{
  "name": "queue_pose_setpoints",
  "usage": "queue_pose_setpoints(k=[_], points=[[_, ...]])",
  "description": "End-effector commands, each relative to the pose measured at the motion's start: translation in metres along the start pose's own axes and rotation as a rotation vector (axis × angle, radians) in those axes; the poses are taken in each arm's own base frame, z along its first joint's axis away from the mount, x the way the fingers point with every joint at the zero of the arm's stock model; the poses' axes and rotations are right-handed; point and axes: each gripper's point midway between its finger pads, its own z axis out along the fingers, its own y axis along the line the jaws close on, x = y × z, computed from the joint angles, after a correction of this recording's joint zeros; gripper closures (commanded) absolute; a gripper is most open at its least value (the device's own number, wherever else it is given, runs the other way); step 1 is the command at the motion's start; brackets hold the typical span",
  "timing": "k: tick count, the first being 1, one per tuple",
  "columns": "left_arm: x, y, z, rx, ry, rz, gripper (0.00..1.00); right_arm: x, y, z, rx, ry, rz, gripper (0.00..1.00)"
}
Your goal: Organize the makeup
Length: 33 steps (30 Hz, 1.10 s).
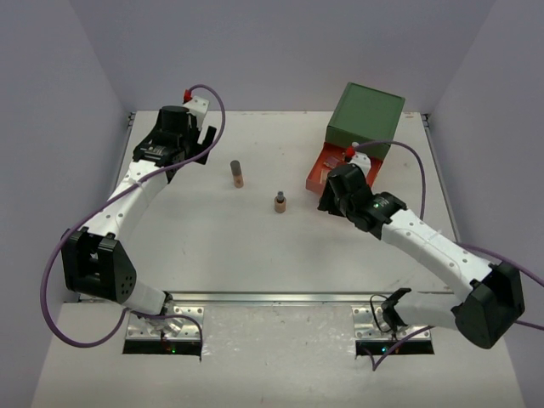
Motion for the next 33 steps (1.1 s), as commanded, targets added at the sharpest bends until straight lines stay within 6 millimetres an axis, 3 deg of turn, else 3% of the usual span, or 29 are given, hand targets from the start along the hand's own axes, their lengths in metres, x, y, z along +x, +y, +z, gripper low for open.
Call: queue_pose_setpoints(k=[1,4,14,25,33], points=[[-0.021,0.007,-0.012,-0.009,-0.076,-0.045,0.0,-0.007,0.0,0.017,0.062,-0.073,0.216,0.55],[-0.021,0.008,-0.014,-0.013,-0.078,-0.042,0.0,-0.002,-0.013,0.03,0.136,-0.094,0.226,0.57],[-0.021,0.01,-0.017,-0.019,-0.08,-0.033,0.0,-0.016,-0.042,0.076,0.27,-0.104,0.237,0.64],[-0.019,0.013,-0.018,-0.03,-0.076,-0.023,0.0,-0.036,-0.058,0.092,0.316,-0.157,0.231,0.66],[-0.023,0.018,-0.02,-0.051,-0.081,-0.009,0.0,-0.067,-0.084,0.099,0.367,-0.219,0.293,0.67]])
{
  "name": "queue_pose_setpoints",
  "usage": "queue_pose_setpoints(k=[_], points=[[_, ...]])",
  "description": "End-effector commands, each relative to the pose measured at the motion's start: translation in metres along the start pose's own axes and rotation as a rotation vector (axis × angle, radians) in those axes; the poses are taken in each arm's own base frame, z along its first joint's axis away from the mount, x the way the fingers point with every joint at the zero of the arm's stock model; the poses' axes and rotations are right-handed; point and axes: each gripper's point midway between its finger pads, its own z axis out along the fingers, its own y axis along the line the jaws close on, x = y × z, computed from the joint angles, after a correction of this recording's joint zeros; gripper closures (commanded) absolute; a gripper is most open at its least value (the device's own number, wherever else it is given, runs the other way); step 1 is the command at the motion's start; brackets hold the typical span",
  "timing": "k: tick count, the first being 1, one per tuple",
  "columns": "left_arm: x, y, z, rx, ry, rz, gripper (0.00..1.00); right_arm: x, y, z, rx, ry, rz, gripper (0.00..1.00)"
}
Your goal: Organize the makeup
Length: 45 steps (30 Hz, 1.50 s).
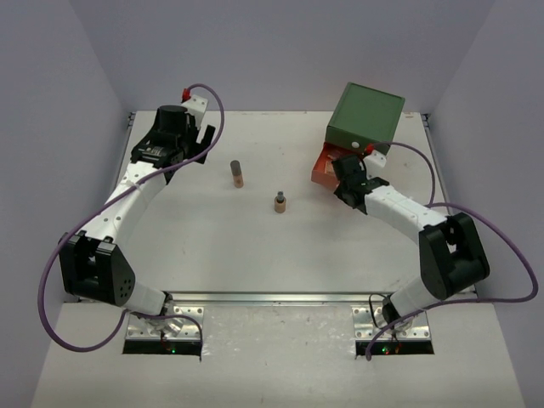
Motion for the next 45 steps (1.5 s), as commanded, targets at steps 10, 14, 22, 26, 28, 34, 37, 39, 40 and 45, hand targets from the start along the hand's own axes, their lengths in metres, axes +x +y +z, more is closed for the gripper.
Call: queue_pose_setpoints(k=[10,14,22,26,28,34,37,39,40,45], points=[[-0.009,0.018,-0.015,-0.068,-0.048,0.014,0.0,-0.097,0.024,0.031,0.005,-0.191,0.147,0.68],[-0.007,0.021,-0.016,-0.084,-0.045,0.022,0.0,-0.11,0.029,0.042,0.015,-0.202,0.162,0.68],[0.003,0.018,-0.016,-0.077,-0.024,0.028,0.0,-0.121,0.026,0.048,0.056,-0.24,0.212,0.68],[0.004,0.017,-0.015,-0.076,-0.022,0.028,0.0,-0.12,0.019,0.048,0.076,-0.252,0.22,0.68],[0.004,0.017,-0.014,-0.074,-0.023,0.026,0.0,-0.12,0.018,0.045,0.073,-0.252,0.217,0.67],[0.005,0.013,-0.013,-0.058,-0.025,0.024,0.0,-0.12,0.006,0.035,0.064,-0.289,0.17,0.62],[0.004,0.012,-0.013,-0.051,-0.029,0.021,0.0,-0.121,0.007,0.032,0.05,-0.285,0.136,0.61],[0.004,0.012,-0.014,-0.05,-0.029,0.02,0.0,-0.118,0.015,0.03,-0.011,-0.272,0.115,0.6],[0.006,0.012,-0.014,-0.051,-0.026,0.021,0.0,-0.116,0.02,0.027,-0.054,-0.269,0.097,0.58],[0.005,0.013,-0.014,-0.053,-0.028,0.021,0.0,-0.084,0.026,0.019,-0.215,-0.217,-0.018,0.53]])
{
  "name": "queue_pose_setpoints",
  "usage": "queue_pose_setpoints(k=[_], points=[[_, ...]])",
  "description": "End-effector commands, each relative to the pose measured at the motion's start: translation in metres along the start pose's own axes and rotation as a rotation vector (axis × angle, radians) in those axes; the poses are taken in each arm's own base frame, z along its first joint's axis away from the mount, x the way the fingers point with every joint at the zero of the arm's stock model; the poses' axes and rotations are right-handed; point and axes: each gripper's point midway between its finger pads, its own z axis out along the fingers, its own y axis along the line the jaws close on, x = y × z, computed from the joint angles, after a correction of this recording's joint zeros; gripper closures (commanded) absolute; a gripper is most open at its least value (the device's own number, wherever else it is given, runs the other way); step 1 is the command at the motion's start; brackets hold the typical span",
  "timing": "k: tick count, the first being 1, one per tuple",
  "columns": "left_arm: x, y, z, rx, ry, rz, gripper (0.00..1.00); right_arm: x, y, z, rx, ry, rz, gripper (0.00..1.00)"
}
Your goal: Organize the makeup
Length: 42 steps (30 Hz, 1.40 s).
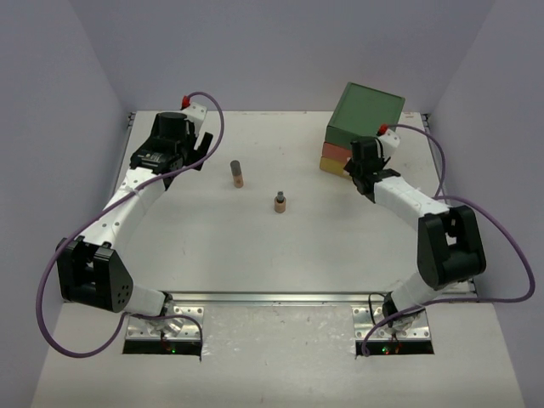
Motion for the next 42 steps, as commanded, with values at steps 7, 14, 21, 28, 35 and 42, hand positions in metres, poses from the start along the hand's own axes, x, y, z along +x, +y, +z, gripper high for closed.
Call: queue_pose_setpoints(k=[7,14,21,28,35,42], points=[[-0.016,0.003,-0.005,0.002,-0.067,-0.032,0.0,0.035,0.047,-0.011,-0.371,0.0,-0.182,0.45],[-0.015,0.005,-0.007,-0.006,-0.063,-0.025,0.0,0.041,0.029,0.025,-0.199,-0.046,-0.097,0.5],[-0.013,0.007,-0.006,-0.018,-0.057,-0.018,0.0,0.03,0.035,0.047,-0.137,-0.091,-0.08,0.51],[-0.013,0.011,-0.004,-0.037,-0.05,-0.004,0.0,0.03,0.032,0.063,-0.096,-0.093,-0.035,0.54],[-0.01,0.012,-0.002,-0.043,-0.04,0.0,0.0,0.02,0.011,0.06,-0.008,-0.145,0.048,0.57],[-0.011,0.014,0.0,-0.047,-0.041,0.008,0.0,0.015,0.027,0.062,-0.123,-0.203,0.028,0.47]])
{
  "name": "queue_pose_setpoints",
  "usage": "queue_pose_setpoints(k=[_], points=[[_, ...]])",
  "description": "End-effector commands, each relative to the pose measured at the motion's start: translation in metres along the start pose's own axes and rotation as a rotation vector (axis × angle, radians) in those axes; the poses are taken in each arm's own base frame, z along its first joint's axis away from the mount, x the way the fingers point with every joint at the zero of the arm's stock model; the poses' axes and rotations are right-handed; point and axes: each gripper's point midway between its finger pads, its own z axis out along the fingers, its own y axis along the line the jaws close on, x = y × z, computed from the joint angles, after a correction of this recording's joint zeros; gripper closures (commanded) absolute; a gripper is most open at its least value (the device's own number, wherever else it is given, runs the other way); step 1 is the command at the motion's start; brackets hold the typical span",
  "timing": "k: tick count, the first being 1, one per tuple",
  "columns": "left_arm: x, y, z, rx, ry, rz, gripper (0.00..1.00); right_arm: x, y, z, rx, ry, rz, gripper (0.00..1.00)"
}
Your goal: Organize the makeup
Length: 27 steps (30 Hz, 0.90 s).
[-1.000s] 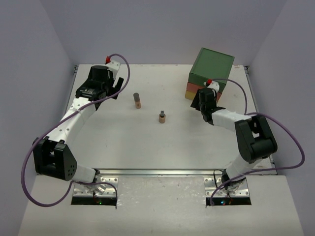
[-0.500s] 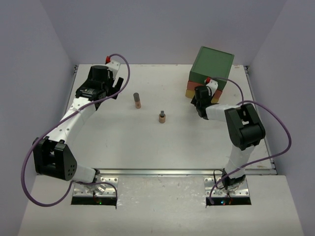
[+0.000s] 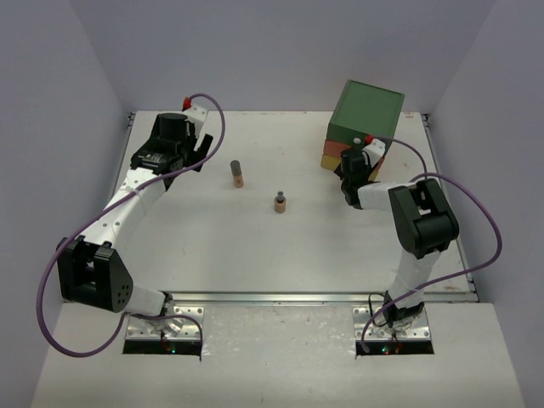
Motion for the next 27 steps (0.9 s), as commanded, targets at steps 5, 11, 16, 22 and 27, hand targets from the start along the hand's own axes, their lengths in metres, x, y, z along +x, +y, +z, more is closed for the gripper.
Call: queue_pose_setpoints(k=[5,11,16,22,27], points=[[-0.013,0.013,-0.001,-0.043,-0.047,-0.018,0.0,-0.026,0.011,0.008,-0.035,-0.109,0.052,0.46],[-0.011,0.014,-0.001,-0.045,-0.045,-0.014,0.0,-0.018,0.003,0.009,-0.011,-0.098,0.119,0.5],[-0.009,0.014,-0.001,-0.05,-0.046,-0.011,0.0,-0.01,-0.011,0.009,0.057,-0.106,0.249,0.6],[-0.009,0.016,-0.001,-0.053,-0.048,-0.012,0.0,-0.007,-0.015,0.009,0.077,-0.105,0.278,0.63],[-0.01,0.017,-0.002,-0.055,-0.051,-0.011,0.0,-0.003,-0.012,0.011,0.071,-0.077,0.277,0.6]])
